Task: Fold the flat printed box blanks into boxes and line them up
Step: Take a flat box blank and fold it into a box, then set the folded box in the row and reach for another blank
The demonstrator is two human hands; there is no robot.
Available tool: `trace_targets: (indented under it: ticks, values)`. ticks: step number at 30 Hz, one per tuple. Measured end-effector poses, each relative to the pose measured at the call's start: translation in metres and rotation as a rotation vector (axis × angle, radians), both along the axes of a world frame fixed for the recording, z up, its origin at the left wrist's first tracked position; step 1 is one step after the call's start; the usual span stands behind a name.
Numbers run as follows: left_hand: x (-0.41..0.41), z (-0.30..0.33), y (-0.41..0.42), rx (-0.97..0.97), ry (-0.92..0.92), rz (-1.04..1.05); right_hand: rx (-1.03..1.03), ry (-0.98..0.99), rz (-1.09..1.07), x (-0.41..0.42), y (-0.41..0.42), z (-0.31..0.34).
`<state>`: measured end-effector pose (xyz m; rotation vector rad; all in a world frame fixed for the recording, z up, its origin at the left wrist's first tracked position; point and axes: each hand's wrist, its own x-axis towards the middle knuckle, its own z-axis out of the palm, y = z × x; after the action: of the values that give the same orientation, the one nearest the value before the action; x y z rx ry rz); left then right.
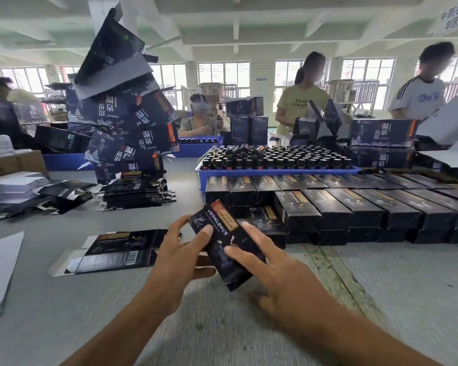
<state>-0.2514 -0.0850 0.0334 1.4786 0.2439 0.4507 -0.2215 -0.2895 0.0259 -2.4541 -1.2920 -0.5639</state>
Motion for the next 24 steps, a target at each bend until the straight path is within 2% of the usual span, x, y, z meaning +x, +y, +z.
trace_targets:
  ticks: [2, 6, 7, 10, 12, 15, 19, 22, 24]
  values:
    - [0.001, -0.001, -0.001, -0.021, 0.018, -0.035, 0.061, -0.127, -0.024, 0.001, 0.002, 0.005]
    - [0.002, -0.007, 0.003, 0.090, 0.073, -0.040, 0.049, -0.145, -0.140, 0.008, -0.001, 0.010]
    - [0.003, -0.010, 0.006, 0.235, 0.108, -0.037, 0.019, -0.142, -0.164, 0.014, -0.002, 0.010]
    - [0.005, -0.020, 0.011, 0.844, 0.207, -0.020, -0.023, -0.107, -0.222, 0.029, -0.005, 0.016]
    - [0.007, -0.020, 0.010, 0.980, 0.221, -0.045, -0.060, -0.170, -0.289, 0.041, -0.002, 0.020]
    - [0.009, -0.022, 0.008, 1.072, 0.234, -0.075, -0.196, -0.190, -0.407, 0.062, 0.009, 0.028]
    - [0.011, -0.027, 0.012, 1.050, 0.222, -0.071, -0.309, -0.036, -0.501, 0.091, 0.013, 0.028]
    - [0.014, -0.028, 0.013, 1.040, 0.222, -0.088, -0.290, -0.050, -0.486, 0.090, 0.012, 0.027]
    - [0.014, -0.027, 0.015, 1.006, 0.201, -0.080, -0.187, -0.122, -0.391, 0.075, 0.012, 0.024]
